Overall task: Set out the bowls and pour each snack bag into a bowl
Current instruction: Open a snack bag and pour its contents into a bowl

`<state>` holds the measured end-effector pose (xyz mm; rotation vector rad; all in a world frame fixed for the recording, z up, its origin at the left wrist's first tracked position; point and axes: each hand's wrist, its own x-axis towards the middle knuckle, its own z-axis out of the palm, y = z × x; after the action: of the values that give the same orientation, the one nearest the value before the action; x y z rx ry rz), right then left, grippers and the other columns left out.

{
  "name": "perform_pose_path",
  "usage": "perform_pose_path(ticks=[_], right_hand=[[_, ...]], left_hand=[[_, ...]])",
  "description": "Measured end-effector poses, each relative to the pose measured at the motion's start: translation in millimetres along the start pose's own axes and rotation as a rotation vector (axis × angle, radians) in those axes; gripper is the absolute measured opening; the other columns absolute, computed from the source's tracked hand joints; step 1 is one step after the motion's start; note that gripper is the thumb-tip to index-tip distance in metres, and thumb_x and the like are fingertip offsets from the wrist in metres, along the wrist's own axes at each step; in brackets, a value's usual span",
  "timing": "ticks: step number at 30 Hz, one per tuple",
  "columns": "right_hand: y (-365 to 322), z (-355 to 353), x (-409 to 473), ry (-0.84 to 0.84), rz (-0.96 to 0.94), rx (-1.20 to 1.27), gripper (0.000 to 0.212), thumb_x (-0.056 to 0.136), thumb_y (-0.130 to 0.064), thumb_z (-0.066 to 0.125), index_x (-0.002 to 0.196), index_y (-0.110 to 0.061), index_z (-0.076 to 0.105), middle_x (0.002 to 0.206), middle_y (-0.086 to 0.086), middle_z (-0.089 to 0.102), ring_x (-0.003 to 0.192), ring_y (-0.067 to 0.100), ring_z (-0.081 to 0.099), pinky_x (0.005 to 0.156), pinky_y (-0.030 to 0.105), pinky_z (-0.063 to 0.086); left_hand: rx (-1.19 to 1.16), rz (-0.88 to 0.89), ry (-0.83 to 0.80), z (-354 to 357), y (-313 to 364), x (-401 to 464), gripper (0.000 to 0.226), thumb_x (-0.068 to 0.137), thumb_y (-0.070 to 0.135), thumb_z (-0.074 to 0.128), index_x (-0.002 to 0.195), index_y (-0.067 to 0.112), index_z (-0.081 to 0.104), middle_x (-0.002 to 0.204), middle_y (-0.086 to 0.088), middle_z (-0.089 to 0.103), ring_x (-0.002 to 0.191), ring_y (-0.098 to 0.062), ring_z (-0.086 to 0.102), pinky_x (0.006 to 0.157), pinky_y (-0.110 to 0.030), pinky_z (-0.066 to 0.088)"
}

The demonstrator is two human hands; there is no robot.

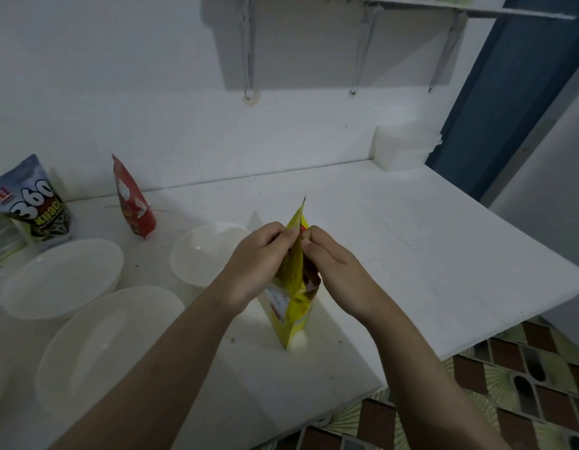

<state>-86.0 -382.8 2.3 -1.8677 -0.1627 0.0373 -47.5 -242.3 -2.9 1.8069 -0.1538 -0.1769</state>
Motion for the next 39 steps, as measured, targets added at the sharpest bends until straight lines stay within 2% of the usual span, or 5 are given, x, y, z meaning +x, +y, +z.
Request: perform_pose_path(ticks=[18, 24, 29, 34, 39], right_hand=[[0.8, 1.7, 9.3, -0.058, 0.008, 0.001, 0.025, 0.104, -0.02, 0.037, 0.081, -0.013, 0.043, 0.07, -0.004, 0.043, 0.068, 0.011, 0.042, 0.063, 0.018, 0.039], [-6.1, 2.9, 12.9, -0.028, 0.037, -0.071, 0.034, 0.104, -0.039, 0.037, 0.081, -0.014, 0.042, 0.063, -0.015, 0.042, 0.064, 0.008, 0.043, 0.064, 0.021, 0.041], [-5.1, 3.3, 14.7, -0.034, 0.029, -0.109, 0.031, 0.104, -0.032, 0.037, 0.084, -0.008, 0.039, 0.06, -0.016, 0.04, 0.065, 0.009, 0.041, 0.068, 0.031, 0.039], [-10.2, 1.8, 15.6, -0.044, 0.019, -0.164, 0.026, 0.103, -0.021, 0.038, 0.087, -0.001, 0.043, 0.067, -0.002, 0.046, 0.062, 0.01, 0.044, 0.059, 0.019, 0.04], [-14.7, -2.2, 14.5, -0.121, 0.068, -0.167, 0.022, 0.098, -0.018, 0.042, 0.093, 0.003, 0.046, 0.073, 0.003, 0.053, 0.067, 0.011, 0.05, 0.065, 0.022, 0.044]], left_hand=[[0.143, -0.003, -0.074, -8.0, 10.4, 2.3, 0.05, 0.097, 0.036, 0.048, 0.048, 0.035, 0.055, 0.046, 0.017, 0.044, 0.054, -0.006, 0.044, 0.065, -0.028, 0.035], [0.082, -0.011, -0.159, -11.6, 9.5, 3.5, 0.058, 0.102, 0.029, 0.041, 0.048, 0.041, 0.058, 0.045, 0.021, 0.047, 0.047, 0.004, 0.046, 0.063, -0.026, 0.035], [0.028, -0.017, -0.182, -12.5, 9.3, 2.0, 0.047, 0.104, 0.028, 0.04, 0.059, 0.029, 0.054, 0.046, 0.022, 0.048, 0.047, 0.006, 0.047, 0.062, -0.024, 0.035], [0.085, -0.005, -0.172, -15.2, 7.8, 2.5, 0.051, 0.102, 0.029, 0.041, 0.053, 0.034, 0.052, 0.053, 0.018, 0.043, 0.056, -0.005, 0.042, 0.069, -0.031, 0.035], [0.239, 0.074, -0.155, -16.9, 14.1, 2.5, 0.033, 0.1, 0.021, 0.042, 0.071, 0.008, 0.047, 0.067, -0.001, 0.043, 0.064, -0.015, 0.041, 0.065, -0.031, 0.034]])
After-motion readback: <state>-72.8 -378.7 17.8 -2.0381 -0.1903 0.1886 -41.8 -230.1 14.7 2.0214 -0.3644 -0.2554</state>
